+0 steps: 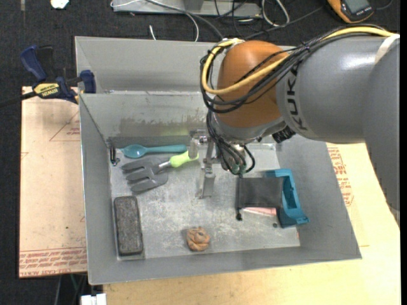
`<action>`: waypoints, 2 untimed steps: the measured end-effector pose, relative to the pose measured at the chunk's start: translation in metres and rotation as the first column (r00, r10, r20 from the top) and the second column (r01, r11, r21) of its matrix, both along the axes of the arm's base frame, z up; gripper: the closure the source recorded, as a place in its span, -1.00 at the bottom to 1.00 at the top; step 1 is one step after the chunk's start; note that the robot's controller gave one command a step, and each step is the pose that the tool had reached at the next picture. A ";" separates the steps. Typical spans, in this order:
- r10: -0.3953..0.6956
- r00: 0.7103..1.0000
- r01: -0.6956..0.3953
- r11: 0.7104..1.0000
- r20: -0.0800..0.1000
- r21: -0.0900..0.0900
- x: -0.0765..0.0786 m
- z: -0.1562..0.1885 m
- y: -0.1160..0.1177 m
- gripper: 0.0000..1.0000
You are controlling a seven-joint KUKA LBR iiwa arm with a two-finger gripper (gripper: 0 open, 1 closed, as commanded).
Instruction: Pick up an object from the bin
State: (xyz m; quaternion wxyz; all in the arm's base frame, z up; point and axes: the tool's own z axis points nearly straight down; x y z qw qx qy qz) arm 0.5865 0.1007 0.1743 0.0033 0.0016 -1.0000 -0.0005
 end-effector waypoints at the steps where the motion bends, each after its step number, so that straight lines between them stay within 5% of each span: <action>1: -0.002 1.000 0.002 1.000 0.007 0.001 0.002 0.005 0.000 -1.00; 2: -0.004 1.000 0.004 1.000 0.007 0.002 -0.031 -0.029 -0.044 -1.00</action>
Offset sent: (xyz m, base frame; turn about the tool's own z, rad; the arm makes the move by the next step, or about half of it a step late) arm -0.0397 -0.0576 -0.0387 0.0059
